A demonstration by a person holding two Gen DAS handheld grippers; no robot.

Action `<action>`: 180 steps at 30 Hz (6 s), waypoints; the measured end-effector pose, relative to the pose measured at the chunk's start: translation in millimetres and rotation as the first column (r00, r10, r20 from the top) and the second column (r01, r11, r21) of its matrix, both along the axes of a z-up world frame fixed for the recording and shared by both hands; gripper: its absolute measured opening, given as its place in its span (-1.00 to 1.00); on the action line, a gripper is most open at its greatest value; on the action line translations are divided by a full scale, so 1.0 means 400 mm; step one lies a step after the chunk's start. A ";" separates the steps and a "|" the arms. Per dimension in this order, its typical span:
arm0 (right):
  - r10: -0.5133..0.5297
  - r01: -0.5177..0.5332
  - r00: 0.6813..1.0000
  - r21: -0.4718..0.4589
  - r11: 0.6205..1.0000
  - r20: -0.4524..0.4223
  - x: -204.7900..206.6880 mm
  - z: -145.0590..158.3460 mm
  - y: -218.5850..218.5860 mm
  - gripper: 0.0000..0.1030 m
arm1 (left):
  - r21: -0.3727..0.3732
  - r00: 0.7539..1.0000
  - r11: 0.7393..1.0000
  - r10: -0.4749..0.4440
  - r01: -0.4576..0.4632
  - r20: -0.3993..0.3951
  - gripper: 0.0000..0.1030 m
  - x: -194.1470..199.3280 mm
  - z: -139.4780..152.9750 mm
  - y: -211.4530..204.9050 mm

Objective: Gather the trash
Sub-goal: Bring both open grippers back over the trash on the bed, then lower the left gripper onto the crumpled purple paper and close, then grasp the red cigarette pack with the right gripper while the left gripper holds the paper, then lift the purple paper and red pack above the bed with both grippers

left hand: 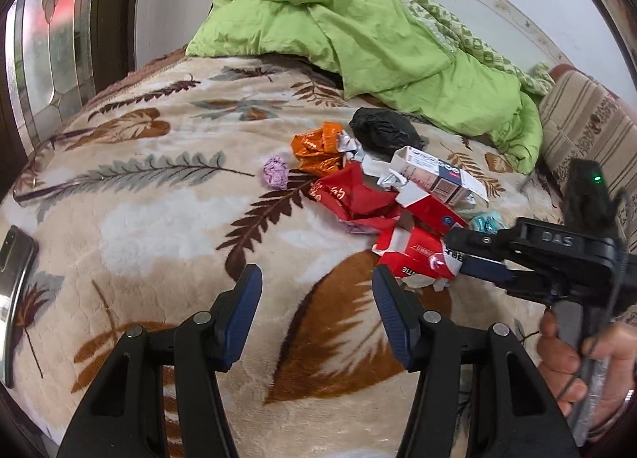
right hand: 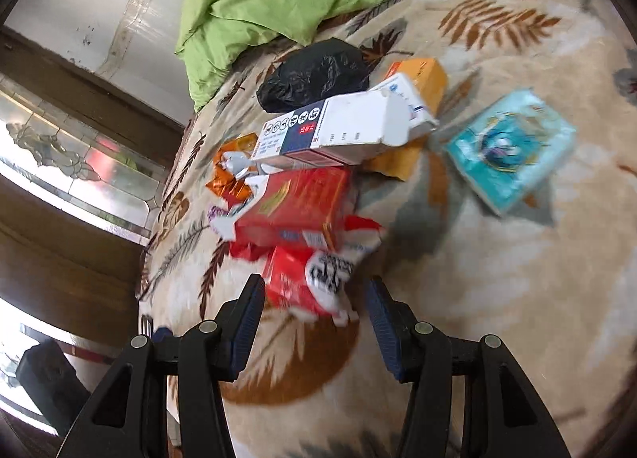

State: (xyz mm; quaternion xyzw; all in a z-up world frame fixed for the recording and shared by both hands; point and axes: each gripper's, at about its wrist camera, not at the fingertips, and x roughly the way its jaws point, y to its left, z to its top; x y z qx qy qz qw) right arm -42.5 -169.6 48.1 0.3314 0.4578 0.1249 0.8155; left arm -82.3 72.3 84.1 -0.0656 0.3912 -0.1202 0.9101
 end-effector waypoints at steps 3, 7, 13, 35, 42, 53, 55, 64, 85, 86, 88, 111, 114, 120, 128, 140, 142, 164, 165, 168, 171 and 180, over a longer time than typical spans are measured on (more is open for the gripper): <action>0.013 -0.012 1.000 0.056 0.998 -0.012 0.027 -0.032 0.015 0.08 | -0.019 1.000 1.000 0.007 -0.008 -0.016 0.09 0.012 -0.005 0.015; 0.047 -0.052 0.998 0.097 0.994 0.053 0.030 -0.013 0.033 -0.40 | -0.030 0.999 0.999 0.028 -0.029 -0.028 0.09 0.026 -0.009 0.026; 0.042 -0.047 0.989 0.027 0.999 0.142 -0.038 0.061 0.020 -0.87 | -0.031 0.995 0.995 0.090 -0.091 -0.037 0.09 0.073 -0.011 0.042; -0.028 0.013 0.994 0.143 0.990 0.107 -0.167 0.054 -0.053 -0.68 | -0.077 0.982 0.990 0.106 -0.119 -0.158 -0.47 0.394 -0.116 0.049; -0.099 0.087 0.991 0.132 0.987 0.089 -0.123 0.041 -0.061 0.20 | -0.025 0.987 0.993 0.110 -0.114 -0.113 -0.54 0.377 -0.098 0.040; -0.189 0.186 0.982 0.130 0.974 0.008 0.023 -0.033 -0.112 0.20 | -0.040 0.997 0.996 0.078 -0.078 -0.009 -0.54 0.307 -0.015 0.024; -0.193 0.190 0.981 0.149 0.970 0.005 0.042 -0.047 -0.104 0.20 | -0.041 0.997 0.996 0.073 -0.074 -0.007 -0.54 0.306 -0.014 0.021; 0.148 -0.164 0.984 0.194 0.967 0.097 -0.012 0.021 0.020 -0.20 | -0.054 0.995 0.994 0.101 -0.100 0.009 -0.54 0.302 -0.002 0.055; 0.181 -0.168 0.975 -0.106 0.980 0.127 0.154 0.018 0.029 0.29 | -0.052 0.996 0.995 0.090 -0.089 0.006 -0.54 0.300 0.001 0.052; 0.219 -0.200 0.965 -0.135 0.971 0.142 0.143 0.032 0.046 0.29 | -0.055 0.996 0.994 0.091 -0.091 0.005 -0.54 0.301 0.003 0.055; 0.279 -0.236 0.945 -0.235 0.943 0.169 0.117 0.059 0.083 0.30 | -0.059 0.996 0.994 0.093 -0.093 0.005 -0.54 0.304 0.003 0.059; 0.541 -0.360 0.832 -0.616 0.700 0.128 -0.015 0.051 0.251 -0.32 | -0.055 0.996 0.995 0.085 -0.084 0.009 -0.54 0.295 0.004 0.061; 0.543 -0.390 0.829 -0.563 0.729 0.130 -0.029 0.059 0.243 -0.34 | -0.055 0.996 0.995 0.086 -0.086 0.009 -0.54 0.292 0.006 0.062; 0.564 -0.430 0.819 -0.537 0.726 0.107 -0.061 0.055 0.267 -0.23 | -0.055 0.996 0.995 0.083 -0.082 0.012 -0.54 0.290 0.008 0.064; 0.561 -0.404 0.823 -0.599 0.691 0.092 -0.078 0.053 0.318 0.31 | -0.055 0.995 0.994 0.098 -0.097 0.022 -0.54 0.274 0.022 0.094; 0.493 -0.376 0.869 -0.594 0.712 0.042 -0.046 0.019 0.316 0.13 | -0.074 0.994 0.992 0.103 -0.101 0.026 -0.54 0.258 0.031 0.111; 0.481 -0.356 0.874 -0.580 0.733 0.071 -0.051 0.035 0.306 0.13 | -0.078 0.994 0.992 0.101 -0.099 0.030 -0.54 0.246 0.035 0.109; 0.019 0.167 0.938 -0.497 0.851 0.347 -0.346 0.177 0.042 0.13 | 0.046 0.987 0.992 -0.123 0.119 0.103 -0.54 -0.077 0.053 -0.117; 0.011 0.168 0.938 -0.483 0.859 0.346 -0.355 0.176 0.035 0.13 | 0.048 0.987 0.991 -0.126 0.122 0.097 -0.54 -0.095 0.050 -0.120; -0.018 0.183 0.937 -0.445 0.876 0.349 -0.381 0.173 0.012 0.13 | 0.060 0.988 0.991 -0.127 0.121 0.093 -0.54 -0.127 0.042 -0.125; -0.029 0.189 0.937 -0.437 0.879 0.347 -0.385 0.171 0.006 0.13 | 0.081 0.987 0.989 -0.129 0.121 0.099 -0.54 -0.137 0.039 -0.138; -0.013 0.168 0.941 -0.434 0.885 0.339 -0.376 0.159 0.022 0.13 | 0.146 0.983 0.984 -0.120 0.100 0.136 -0.54 -0.132 0.029 -0.155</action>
